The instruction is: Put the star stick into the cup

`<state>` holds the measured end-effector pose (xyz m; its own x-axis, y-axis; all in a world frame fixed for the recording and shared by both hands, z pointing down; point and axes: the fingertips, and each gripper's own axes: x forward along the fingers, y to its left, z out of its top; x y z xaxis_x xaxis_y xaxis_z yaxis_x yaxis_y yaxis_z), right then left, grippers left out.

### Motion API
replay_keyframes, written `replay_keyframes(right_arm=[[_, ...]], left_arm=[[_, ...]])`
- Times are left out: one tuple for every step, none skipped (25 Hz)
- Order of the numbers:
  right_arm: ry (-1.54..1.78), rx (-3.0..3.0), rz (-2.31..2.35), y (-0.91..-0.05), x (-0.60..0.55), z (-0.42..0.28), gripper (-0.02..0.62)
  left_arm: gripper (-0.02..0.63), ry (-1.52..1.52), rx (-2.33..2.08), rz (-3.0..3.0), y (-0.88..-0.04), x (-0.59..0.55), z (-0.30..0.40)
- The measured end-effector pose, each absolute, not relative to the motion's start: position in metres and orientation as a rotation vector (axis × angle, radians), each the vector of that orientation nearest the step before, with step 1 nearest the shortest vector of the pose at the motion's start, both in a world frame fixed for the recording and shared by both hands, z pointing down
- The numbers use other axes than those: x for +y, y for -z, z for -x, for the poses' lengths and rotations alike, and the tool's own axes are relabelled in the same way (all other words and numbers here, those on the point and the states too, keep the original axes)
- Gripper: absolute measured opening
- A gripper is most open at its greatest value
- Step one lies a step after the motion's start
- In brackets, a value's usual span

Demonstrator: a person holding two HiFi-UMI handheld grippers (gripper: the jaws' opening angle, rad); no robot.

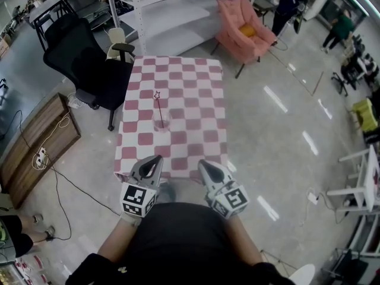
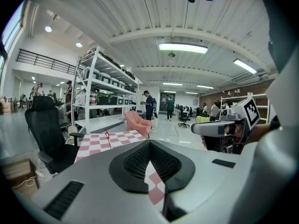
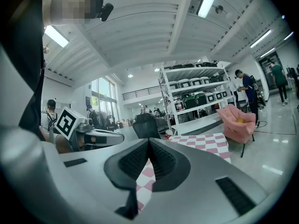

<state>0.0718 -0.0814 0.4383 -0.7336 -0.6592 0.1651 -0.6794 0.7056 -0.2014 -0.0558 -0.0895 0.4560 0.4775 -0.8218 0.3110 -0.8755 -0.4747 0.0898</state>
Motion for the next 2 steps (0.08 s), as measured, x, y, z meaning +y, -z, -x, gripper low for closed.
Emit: replay_keyframes(right_arm=[[-0.381, -2.825, -1.115, -0.4379, -0.0818, -0.0723, 0.018], [-0.380, -2.824, -1.118, -0.4373, -0.0823, -0.0727, 0.018]], left_arm=[[0.043, -0.331, -1.458, -2.488, -0.4558, -0.0902, 0.0557], [0.043, -0.331, -1.459, -2.487, -0.4555, -0.0910, 0.0556]])
